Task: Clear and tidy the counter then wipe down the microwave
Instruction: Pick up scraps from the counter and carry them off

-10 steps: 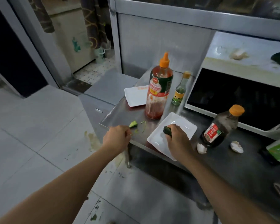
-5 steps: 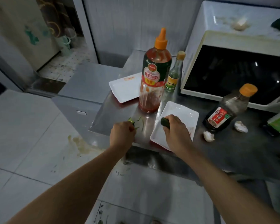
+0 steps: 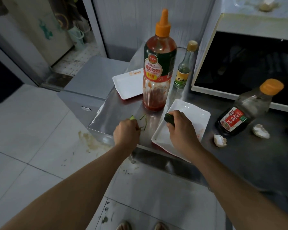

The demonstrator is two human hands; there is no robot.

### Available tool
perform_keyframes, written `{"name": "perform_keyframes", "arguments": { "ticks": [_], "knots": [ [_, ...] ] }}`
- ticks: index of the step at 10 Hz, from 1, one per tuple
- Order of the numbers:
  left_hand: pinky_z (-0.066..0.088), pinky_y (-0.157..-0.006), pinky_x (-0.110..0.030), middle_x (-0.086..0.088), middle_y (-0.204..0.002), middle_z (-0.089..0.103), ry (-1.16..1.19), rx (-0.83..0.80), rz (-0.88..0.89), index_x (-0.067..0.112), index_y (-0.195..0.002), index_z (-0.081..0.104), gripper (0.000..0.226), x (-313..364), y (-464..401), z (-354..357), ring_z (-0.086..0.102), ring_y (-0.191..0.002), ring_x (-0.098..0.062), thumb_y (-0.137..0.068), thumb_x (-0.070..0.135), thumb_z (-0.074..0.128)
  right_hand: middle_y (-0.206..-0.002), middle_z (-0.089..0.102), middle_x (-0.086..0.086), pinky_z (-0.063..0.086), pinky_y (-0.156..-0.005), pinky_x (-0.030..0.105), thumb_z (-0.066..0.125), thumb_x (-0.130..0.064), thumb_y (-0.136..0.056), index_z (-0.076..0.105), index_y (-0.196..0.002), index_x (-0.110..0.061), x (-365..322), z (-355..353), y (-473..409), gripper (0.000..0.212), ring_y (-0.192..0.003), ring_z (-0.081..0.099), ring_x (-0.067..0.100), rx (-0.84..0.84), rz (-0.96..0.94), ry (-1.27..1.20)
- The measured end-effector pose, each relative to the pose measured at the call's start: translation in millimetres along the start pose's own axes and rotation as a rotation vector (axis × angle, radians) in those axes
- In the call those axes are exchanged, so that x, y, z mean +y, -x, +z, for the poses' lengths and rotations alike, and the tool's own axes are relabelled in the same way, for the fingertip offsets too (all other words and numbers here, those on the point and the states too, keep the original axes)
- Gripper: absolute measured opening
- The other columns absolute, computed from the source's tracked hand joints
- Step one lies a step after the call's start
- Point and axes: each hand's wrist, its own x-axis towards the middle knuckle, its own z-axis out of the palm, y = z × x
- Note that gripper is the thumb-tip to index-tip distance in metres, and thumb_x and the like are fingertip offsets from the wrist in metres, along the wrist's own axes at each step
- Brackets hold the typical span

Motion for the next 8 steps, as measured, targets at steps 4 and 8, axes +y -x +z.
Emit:
{"name": "perform_keyframes", "arguments": {
  "ticks": [4, 8],
  "knots": [
    [0.054, -0.071, -0.033, -0.002, -0.083, 0.065, 0.191, -0.008, -0.135, 0.018, -0.073, 0.064, 0.011, 27, -16, 4, 0.061, -0.079, -0.021, -0.083, 0.014, 0.064, -0.127, 0.053, 0.004, 0.041, -0.097, 0.023, 0.051, -0.02, -0.096, 0.044, -0.127, -0.013, 12, -7, -7, 0.032, -0.118, 0.05, 0.017, 0.017, -0.009, -0.024],
    [0.055, -0.071, -0.037, -0.009, -0.087, 0.065, 0.036, -0.047, -0.208, 0.009, -0.087, 0.066, 0.012, 40, -22, 15, 0.063, -0.082, -0.029, -0.079, 0.005, 0.058, -0.123, 0.055, 0.004, 0.037, -0.086, 0.017, 0.051, -0.017, -0.096, 0.047, -0.122, -0.012, 24, -6, -7, 0.027, -0.114, 0.051, 0.016, 0.034, -0.057, -0.069]
  ]
}}
